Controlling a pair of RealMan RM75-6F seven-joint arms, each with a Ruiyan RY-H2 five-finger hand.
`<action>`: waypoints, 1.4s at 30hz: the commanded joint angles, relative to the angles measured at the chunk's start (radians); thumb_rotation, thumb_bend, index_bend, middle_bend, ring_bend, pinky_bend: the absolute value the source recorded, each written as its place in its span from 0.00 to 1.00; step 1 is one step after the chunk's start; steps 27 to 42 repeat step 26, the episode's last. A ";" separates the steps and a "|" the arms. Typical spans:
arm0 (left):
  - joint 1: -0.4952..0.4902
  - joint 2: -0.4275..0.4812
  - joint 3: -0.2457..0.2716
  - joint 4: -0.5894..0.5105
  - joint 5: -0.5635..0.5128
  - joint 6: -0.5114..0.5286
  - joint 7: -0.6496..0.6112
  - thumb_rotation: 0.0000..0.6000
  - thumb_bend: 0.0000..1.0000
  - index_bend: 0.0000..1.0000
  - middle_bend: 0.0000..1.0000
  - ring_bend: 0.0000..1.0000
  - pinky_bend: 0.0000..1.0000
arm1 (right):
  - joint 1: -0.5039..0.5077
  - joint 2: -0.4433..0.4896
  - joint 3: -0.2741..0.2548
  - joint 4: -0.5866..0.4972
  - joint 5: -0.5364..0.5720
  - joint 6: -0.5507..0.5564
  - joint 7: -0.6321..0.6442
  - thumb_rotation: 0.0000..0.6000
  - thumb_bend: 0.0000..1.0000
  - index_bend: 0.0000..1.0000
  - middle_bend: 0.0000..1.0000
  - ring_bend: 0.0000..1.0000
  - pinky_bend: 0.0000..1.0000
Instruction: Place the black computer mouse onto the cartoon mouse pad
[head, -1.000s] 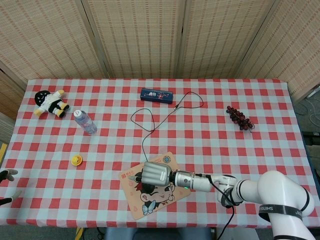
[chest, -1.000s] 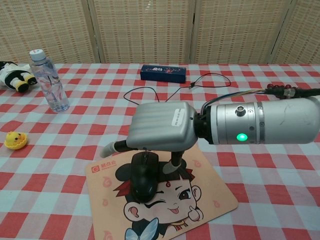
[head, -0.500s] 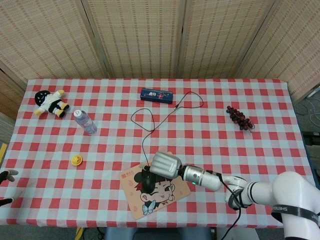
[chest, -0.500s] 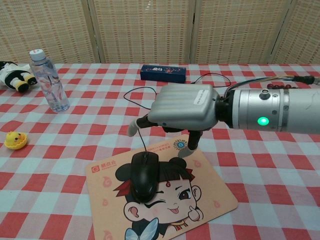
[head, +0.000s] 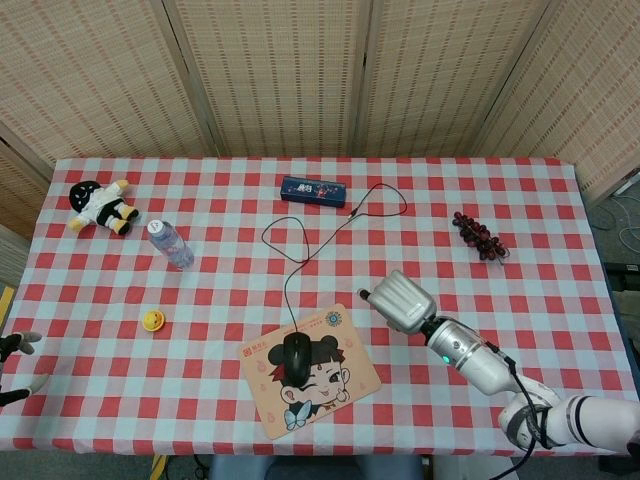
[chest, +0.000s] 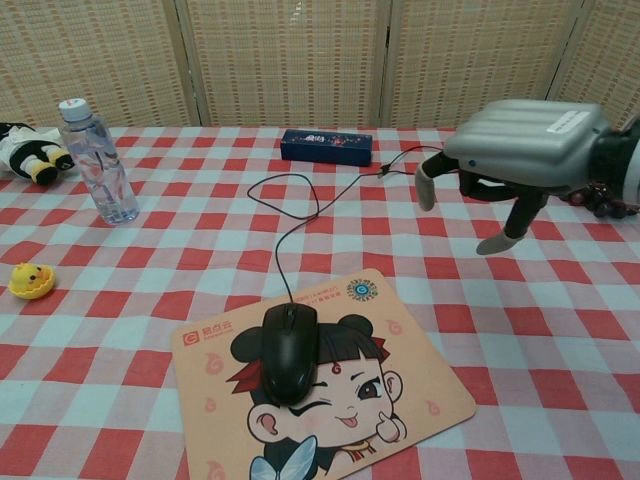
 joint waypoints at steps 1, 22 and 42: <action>-0.008 0.016 -0.007 -0.037 0.013 0.012 0.019 1.00 0.16 0.45 0.48 0.41 0.65 | -0.073 0.054 -0.010 -0.065 0.070 0.060 -0.028 1.00 0.04 0.43 0.86 0.81 0.99; -0.046 0.051 -0.031 -0.177 0.021 0.017 0.096 1.00 0.16 0.45 0.48 0.41 0.65 | -0.534 0.169 -0.068 0.003 -0.058 0.570 0.387 1.00 0.05 0.45 0.65 0.52 0.62; -0.048 0.040 -0.030 -0.160 0.010 0.006 0.098 1.00 0.16 0.45 0.48 0.41 0.65 | -0.576 0.179 -0.050 0.042 -0.081 0.619 0.470 1.00 0.06 0.45 0.65 0.52 0.62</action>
